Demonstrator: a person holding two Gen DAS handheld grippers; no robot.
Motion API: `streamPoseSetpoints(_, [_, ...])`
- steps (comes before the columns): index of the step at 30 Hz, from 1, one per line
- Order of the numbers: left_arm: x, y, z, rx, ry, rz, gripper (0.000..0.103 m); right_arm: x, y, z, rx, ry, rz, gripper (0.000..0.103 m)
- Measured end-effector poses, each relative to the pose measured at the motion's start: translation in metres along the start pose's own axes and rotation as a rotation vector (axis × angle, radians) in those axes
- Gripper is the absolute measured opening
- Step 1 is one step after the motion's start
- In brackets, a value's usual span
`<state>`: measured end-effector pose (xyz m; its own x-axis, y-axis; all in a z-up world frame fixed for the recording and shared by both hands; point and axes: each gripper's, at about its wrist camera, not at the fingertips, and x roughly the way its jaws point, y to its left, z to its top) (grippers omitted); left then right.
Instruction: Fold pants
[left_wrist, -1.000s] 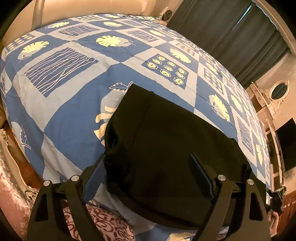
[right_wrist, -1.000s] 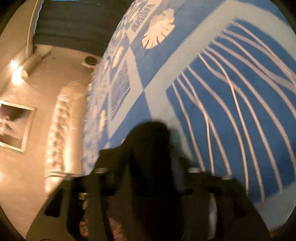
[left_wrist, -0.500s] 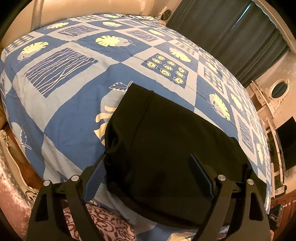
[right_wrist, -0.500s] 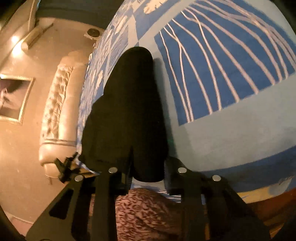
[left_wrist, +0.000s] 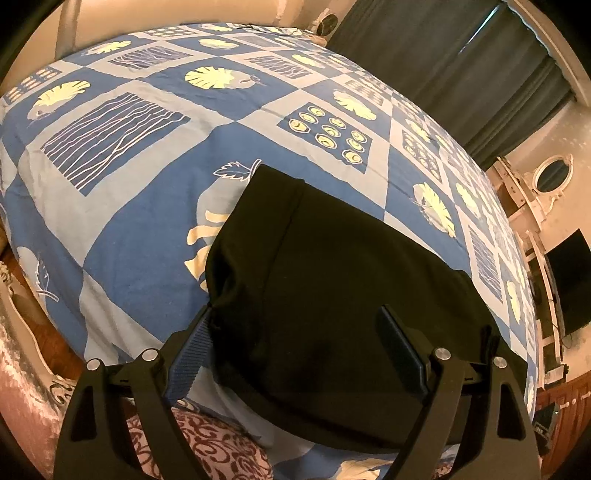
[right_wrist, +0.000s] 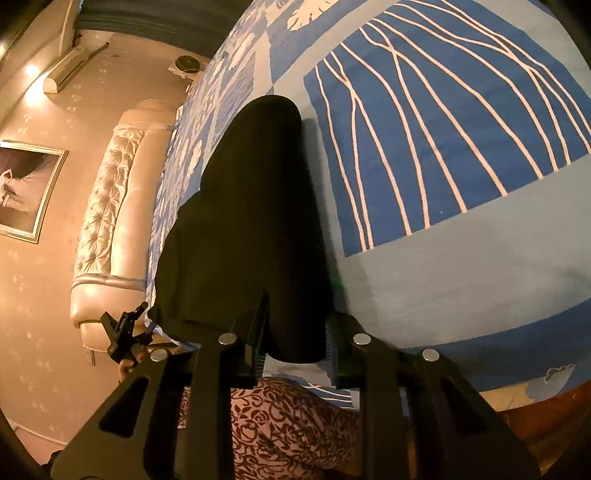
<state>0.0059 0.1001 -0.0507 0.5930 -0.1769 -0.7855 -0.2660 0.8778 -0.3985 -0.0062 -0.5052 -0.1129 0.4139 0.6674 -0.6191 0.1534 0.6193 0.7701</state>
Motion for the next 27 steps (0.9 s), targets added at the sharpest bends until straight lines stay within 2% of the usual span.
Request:
streamPoseSetpoints(1, [-0.001,0.0,0.0,0.001,-0.003,-0.005,0.086,0.0,0.002,-0.001,-0.001,0.0,0.008,0.029])
streamPoseSetpoints(4, [-0.003,0.0,0.0,0.0,-0.004,-0.014,0.086,-0.002,0.003,0.001,0.022,-0.017,0.042,0.043])
streamPoseSetpoints(6, [-0.004,0.0,0.001,0.002,-0.003,-0.022,0.086,-0.005,0.005,0.006,0.022,-0.037,0.054,0.057])
streamPoseSetpoints(8, [-0.008,0.001,0.004,0.008,0.005,-0.045,0.086,-0.007,0.005,0.011,0.038,-0.059,0.07,0.064])
streamPoseSetpoints(11, [-0.019,0.007,0.014,0.01,0.008,-0.105,0.086,-0.012,0.008,0.016,0.05,-0.091,0.042,0.068])
streamPoseSetpoints(14, [-0.03,0.022,0.024,0.001,-0.019,-0.18,0.086,-0.016,0.018,0.018,0.017,-0.12,-0.062,0.071])
streamPoseSetpoints(17, [-0.033,0.046,0.034,-0.037,-0.034,-0.201,0.086,-0.018,0.033,0.016,-0.031,-0.153,-0.168,0.074])
streamPoseSetpoints(23, [-0.014,0.093,0.039,-0.167,0.013,-0.258,0.086,-0.019,0.083,0.01,-0.162,-0.289,-0.378,0.075])
streamPoseSetpoints(27, [0.001,0.105,0.034,-0.286,0.069,-0.386,0.086,-0.012,0.119,0.001,-0.215,-0.362,-0.386,0.081])
